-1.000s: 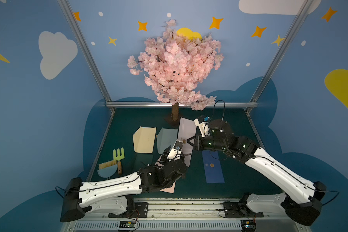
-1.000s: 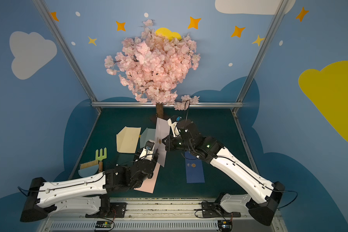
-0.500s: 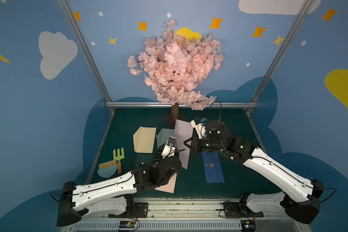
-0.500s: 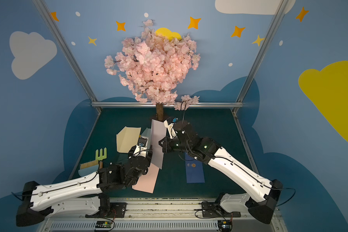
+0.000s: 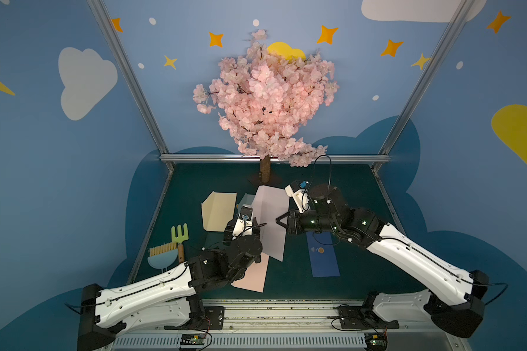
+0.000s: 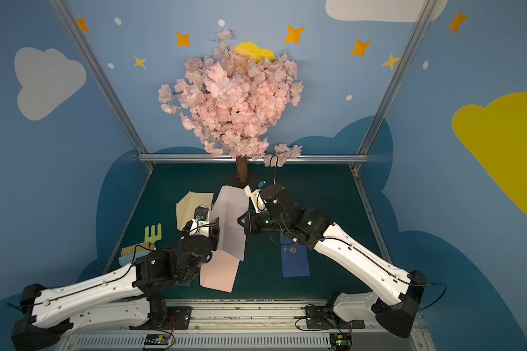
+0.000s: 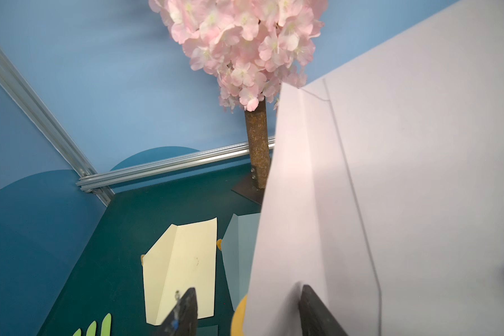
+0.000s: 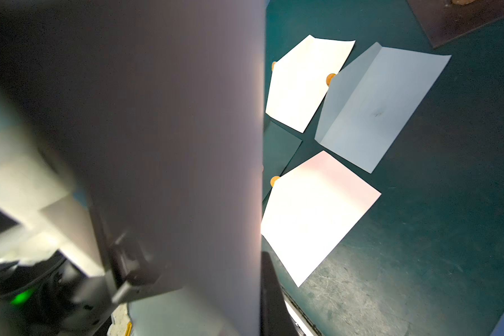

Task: Open the envelope
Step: Open the envelope flap on the envelope, then place the envelope at the center of the board.

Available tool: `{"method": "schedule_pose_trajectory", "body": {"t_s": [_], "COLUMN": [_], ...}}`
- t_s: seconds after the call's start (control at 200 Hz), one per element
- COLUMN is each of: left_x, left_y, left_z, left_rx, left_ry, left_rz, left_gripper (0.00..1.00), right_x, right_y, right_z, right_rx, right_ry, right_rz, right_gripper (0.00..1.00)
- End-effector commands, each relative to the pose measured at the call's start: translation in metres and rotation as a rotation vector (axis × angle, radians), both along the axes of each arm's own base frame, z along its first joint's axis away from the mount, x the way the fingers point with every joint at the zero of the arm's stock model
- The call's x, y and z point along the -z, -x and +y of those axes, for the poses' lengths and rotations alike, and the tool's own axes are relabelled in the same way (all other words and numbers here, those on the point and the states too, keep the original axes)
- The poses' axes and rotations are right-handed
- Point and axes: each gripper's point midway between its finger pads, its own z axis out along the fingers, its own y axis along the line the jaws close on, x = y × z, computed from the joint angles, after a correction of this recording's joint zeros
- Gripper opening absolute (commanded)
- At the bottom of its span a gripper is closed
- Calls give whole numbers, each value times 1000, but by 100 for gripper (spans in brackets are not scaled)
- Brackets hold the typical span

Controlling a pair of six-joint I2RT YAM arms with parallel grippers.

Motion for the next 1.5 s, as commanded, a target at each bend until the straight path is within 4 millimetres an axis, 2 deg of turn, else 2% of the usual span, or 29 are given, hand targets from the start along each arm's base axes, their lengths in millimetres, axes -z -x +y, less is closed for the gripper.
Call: {"method": "schedule_pose_trajectory", "body": {"t_s": [0.0, 0.15, 0.34, 0.546, 0.736, 0.856, 0.956, 1.081, 1.352, 1.497], "left_x": [4, 8, 14, 9, 2, 0, -2, -6, -11, -4], "left_y": [1, -2, -4, 2, 11, 14, 21, 36, 63, 63], "left_z": [16, 28, 31, 9, 7, 17, 27, 29, 11, 3], "left_rx": [-32, -44, -19, 212, 305, 285, 279, 342, 537, 558], "left_ry": [1, 32, 77, 276, 362, 374, 413, 464, 552, 557], "left_rz": [12, 29, 55, 33, 14, 6, -7, -10, 18, 61], "left_gripper": [57, 57, 59, 60, 61, 62, 65, 67, 72, 71], "right_x": [-22, -38, -54, -60, -55, -47, -36, -38, -47, -53], "right_y": [16, 32, 48, 53, 51, 43, 27, 20, 21, 21], "right_z": [5, 18, 28, 34, 36, 30, 17, 1, -6, -4], "right_rx": [-80, -179, -278, -324, -320, -279, -191, -163, -188, -197], "right_ry": [-94, -205, -305, -351, -341, -304, -282, -311, -309, -336], "right_rz": [-10, 13, 29, 37, 42, 29, 14, 14, -3, -2], "right_gripper": [0, 0, 0, 0, 0, 0, 0, 0, 0, 0]}}
